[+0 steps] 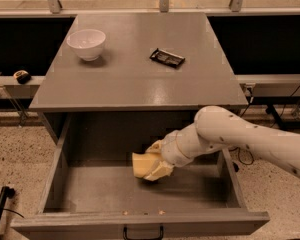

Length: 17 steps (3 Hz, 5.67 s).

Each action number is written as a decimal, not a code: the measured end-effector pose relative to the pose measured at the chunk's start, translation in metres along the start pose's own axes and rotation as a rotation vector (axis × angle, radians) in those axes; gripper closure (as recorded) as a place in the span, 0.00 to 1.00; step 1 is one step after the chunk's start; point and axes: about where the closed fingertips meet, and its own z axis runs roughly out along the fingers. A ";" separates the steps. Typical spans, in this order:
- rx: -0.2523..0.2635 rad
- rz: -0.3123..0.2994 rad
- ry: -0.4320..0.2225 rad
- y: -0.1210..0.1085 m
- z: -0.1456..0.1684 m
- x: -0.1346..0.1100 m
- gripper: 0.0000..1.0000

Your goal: Pick sponge from top drawer and place on counter

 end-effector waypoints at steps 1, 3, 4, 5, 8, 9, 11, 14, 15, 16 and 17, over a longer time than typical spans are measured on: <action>0.099 -0.075 -0.020 0.017 -0.045 -0.025 1.00; 0.297 -0.120 0.175 -0.008 -0.188 -0.077 1.00; 0.290 -0.061 0.233 -0.064 -0.211 -0.087 1.00; 0.308 -0.007 0.154 -0.126 -0.212 -0.123 1.00; 0.436 0.132 0.063 -0.170 -0.185 -0.124 1.00; 0.429 0.235 -0.022 -0.197 -0.151 -0.144 1.00; 0.249 0.268 -0.129 -0.227 -0.081 -0.187 0.74; 0.187 0.239 -0.078 -0.223 -0.079 -0.192 0.01; 0.206 0.197 0.021 -0.201 -0.103 -0.207 0.00; 0.228 0.141 0.021 -0.177 -0.133 -0.223 0.00; 0.237 0.133 0.022 -0.174 -0.140 -0.223 0.00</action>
Offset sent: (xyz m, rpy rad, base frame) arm -0.0610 -0.0467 0.2321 -0.1614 -0.4579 -0.1324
